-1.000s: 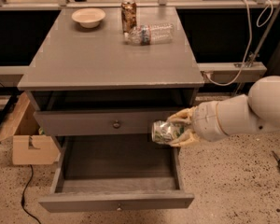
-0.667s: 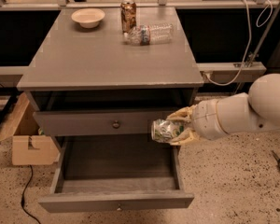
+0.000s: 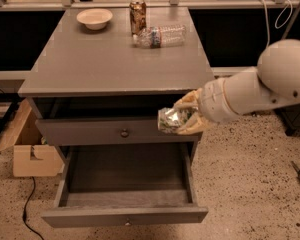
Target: Pick 7up can from middle drawer and place on counter
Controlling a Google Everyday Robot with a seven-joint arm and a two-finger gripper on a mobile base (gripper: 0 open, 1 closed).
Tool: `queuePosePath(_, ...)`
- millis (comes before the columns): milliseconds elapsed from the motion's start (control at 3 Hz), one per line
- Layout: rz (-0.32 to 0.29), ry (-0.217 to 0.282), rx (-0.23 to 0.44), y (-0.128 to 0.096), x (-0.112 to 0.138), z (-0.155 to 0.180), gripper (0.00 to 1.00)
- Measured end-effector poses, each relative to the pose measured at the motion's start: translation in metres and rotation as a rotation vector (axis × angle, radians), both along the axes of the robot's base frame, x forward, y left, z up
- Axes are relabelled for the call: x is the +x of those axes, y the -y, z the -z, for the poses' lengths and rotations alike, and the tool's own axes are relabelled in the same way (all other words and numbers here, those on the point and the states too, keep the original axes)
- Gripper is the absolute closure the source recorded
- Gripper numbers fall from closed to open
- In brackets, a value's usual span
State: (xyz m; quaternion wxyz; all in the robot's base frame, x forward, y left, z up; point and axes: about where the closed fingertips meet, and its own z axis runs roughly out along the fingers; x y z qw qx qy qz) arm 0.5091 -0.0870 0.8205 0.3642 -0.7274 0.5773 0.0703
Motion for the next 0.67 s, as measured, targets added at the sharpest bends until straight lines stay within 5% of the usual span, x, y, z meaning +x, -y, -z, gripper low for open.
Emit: queuePosePath(667,0.005,0.059,0.076,-0.016,0.078,-0.085,1.0)
